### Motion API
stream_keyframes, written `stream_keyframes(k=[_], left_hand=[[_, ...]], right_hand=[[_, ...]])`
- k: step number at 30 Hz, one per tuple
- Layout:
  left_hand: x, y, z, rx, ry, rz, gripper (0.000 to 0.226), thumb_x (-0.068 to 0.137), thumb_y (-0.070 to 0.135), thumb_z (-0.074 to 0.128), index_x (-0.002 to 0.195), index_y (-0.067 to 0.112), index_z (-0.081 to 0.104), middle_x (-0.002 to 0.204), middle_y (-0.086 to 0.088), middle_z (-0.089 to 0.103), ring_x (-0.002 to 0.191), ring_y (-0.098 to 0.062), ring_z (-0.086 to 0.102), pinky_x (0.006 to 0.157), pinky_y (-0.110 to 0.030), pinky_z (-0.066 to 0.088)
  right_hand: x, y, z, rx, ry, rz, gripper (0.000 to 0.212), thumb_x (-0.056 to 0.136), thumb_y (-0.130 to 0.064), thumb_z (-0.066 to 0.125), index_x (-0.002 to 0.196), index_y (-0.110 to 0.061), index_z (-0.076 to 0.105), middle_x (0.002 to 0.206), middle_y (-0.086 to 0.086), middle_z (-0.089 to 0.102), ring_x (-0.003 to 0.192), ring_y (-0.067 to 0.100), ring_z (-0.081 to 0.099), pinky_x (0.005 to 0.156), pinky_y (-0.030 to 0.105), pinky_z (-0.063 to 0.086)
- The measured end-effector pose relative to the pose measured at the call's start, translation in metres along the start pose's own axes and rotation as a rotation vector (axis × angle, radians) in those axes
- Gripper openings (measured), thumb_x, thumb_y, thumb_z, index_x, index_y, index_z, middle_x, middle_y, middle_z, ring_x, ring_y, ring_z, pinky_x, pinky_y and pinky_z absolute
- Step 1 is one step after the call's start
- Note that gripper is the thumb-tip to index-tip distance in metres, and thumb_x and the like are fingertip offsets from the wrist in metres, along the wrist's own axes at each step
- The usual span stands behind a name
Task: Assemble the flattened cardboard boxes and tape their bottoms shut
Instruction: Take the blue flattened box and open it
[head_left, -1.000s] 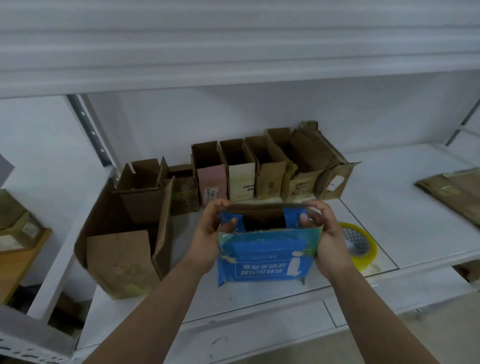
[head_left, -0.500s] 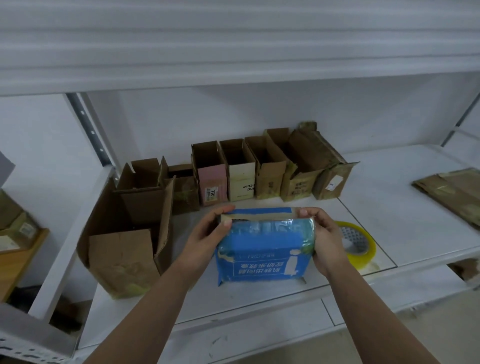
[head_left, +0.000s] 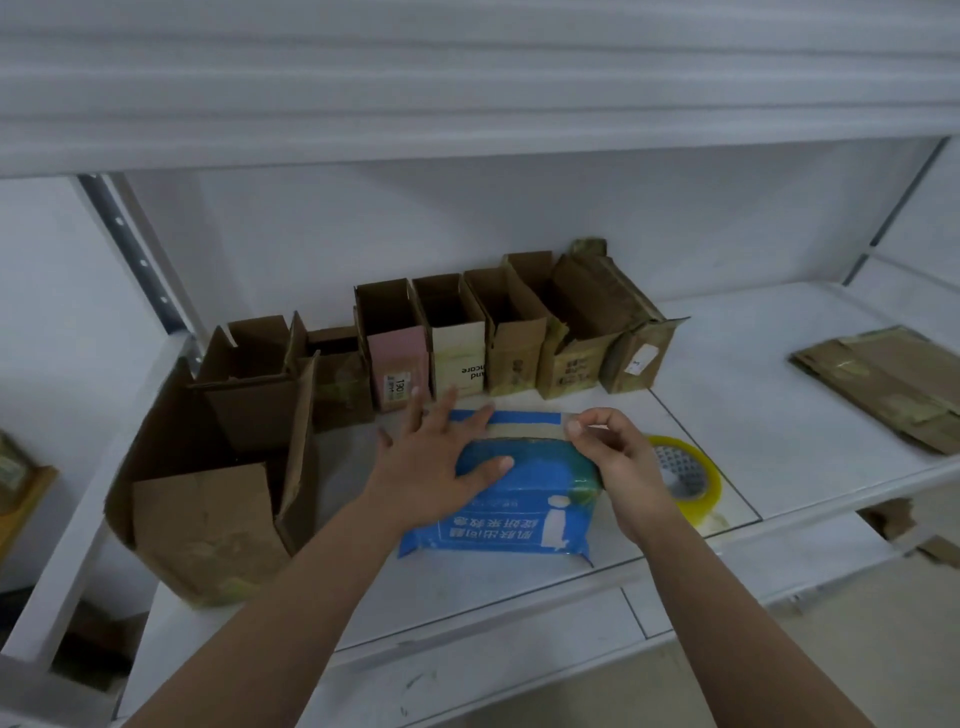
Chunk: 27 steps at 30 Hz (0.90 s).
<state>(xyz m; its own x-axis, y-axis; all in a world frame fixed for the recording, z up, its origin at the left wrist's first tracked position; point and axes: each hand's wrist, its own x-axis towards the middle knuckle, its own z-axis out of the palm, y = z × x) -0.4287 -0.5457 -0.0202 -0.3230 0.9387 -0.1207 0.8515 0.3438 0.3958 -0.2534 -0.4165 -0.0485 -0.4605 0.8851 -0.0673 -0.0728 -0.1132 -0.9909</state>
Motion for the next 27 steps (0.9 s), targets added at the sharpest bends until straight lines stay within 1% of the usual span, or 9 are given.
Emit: stream_keyframes(k=[2, 6, 9, 12, 14, 16, 21, 24, 27], left_hand=[[0.000, -0.005, 0.018, 0.028, -0.108, -0.024, 0.077, 0.079, 0.083, 0.018, 0.148, 0.053, 0.000, 0.161, 0.011, -0.013, 0.147, -0.025, -0.019, 0.116, -0.059, 0.006], [0.001, -0.012, 0.037, 0.038, 0.001, 0.025, 0.112, 0.052, 0.098, -0.010, 0.151, 0.047, 0.005, 0.158, 0.006, 0.007, 0.143, -0.022, -0.003, 0.114, -0.046, 0.029], [0.007, -0.009, 0.029, 0.074, -0.060, 0.029, 0.113, 0.050, 0.101, 0.002, 0.150, 0.049, 0.000, 0.159, 0.005, 0.005, 0.145, -0.024, -0.003, 0.113, -0.049, 0.029], [0.009, -0.007, 0.025, 0.140, -0.161, 0.022, 0.114, 0.053, 0.098, 0.032, 0.148, 0.051, -0.011, 0.160, 0.008, -0.009, 0.146, -0.028, -0.012, 0.114, -0.054, 0.026], [0.008, -0.005, 0.026, 0.155, -0.175, 0.017, 0.108, 0.067, 0.083, 0.052, 0.148, 0.050, -0.012, 0.160, 0.009, -0.015, 0.146, -0.028, -0.016, 0.114, -0.054, 0.025], [0.007, -0.005, 0.028, 0.152, -0.161, 0.018, 0.107, 0.072, 0.077, 0.057, 0.148, 0.049, -0.012, 0.159, 0.009, -0.016, 0.146, -0.027, -0.017, 0.114, -0.054, 0.025], [0.006, -0.007, 0.029, 0.132, -0.152, 0.017, 0.107, 0.073, 0.076, 0.058, 0.148, 0.050, -0.013, 0.159, 0.012, -0.017, 0.146, -0.026, -0.018, 0.115, -0.054, 0.025], [0.006, -0.006, 0.031, 0.135, -0.148, 0.023, 0.106, 0.073, 0.076, 0.058, 0.149, 0.049, -0.012, 0.159, 0.011, -0.016, 0.146, -0.027, -0.017, 0.116, -0.054, 0.025], [0.008, -0.003, 0.031, 0.139, -0.134, 0.035, 0.105, 0.073, 0.076, 0.057, 0.149, 0.048, -0.009, 0.160, 0.009, -0.014, 0.146, -0.029, -0.016, 0.116, -0.052, 0.024]], right_hand=[[0.011, 0.002, -0.017, -0.100, 0.071, -0.001, 0.011, 0.094, -0.019, 0.063, 0.084, -0.018, 0.068, 0.092, 0.011, 0.066, 0.091, 0.024, 0.060, 0.081, 0.034, 0.048], [0.028, 0.006, -0.065, -0.524, 0.257, -0.036, 0.015, 0.093, -0.007, 0.057, 0.103, -0.015, 0.066, 0.106, 0.006, 0.067, 0.103, 0.026, 0.059, 0.085, 0.028, 0.042], [0.035, 0.023, -0.092, -0.934, 0.109, 0.058, 0.036, 0.087, -0.003, 0.060, 0.122, -0.013, 0.057, 0.112, 0.008, 0.063, 0.110, 0.026, 0.058, 0.091, 0.027, 0.042], [0.036, 0.046, -0.101, -1.164, -0.079, 0.195, 0.070, 0.088, -0.022, 0.064, 0.148, -0.030, 0.030, 0.145, 0.011, 0.044, 0.133, 0.033, 0.043, 0.110, 0.037, 0.036], [0.033, 0.056, -0.097, -1.352, -0.114, 0.217, 0.079, 0.091, -0.027, 0.058, 0.152, -0.043, 0.010, 0.154, 0.009, 0.033, 0.141, 0.032, 0.033, 0.119, 0.040, 0.022], [0.028, 0.062, -0.093, -1.516, -0.081, 0.163, 0.081, 0.093, -0.019, 0.052, 0.152, -0.045, 0.003, 0.154, 0.009, 0.035, 0.142, 0.030, 0.032, 0.121, 0.041, 0.016], [0.036, 0.052, -0.108, -1.234, -0.009, 0.118, 0.072, 0.089, -0.022, 0.063, 0.150, -0.040, 0.028, 0.154, 0.009, 0.034, 0.138, 0.034, 0.036, 0.110, 0.043, 0.039], [0.036, 0.019, -0.107, -0.869, 0.087, 0.001, 0.062, 0.086, -0.013, 0.072, 0.143, -0.020, 0.048, 0.134, 0.014, 0.057, 0.124, 0.032, 0.054, 0.102, 0.033, 0.042], [0.024, -0.029, -0.087, -0.452, 0.121, -0.085, 0.034, 0.088, -0.023, 0.070, 0.122, -0.026, 0.062, 0.113, 0.017, 0.067, 0.107, 0.034, 0.063, 0.087, 0.036, 0.049]])
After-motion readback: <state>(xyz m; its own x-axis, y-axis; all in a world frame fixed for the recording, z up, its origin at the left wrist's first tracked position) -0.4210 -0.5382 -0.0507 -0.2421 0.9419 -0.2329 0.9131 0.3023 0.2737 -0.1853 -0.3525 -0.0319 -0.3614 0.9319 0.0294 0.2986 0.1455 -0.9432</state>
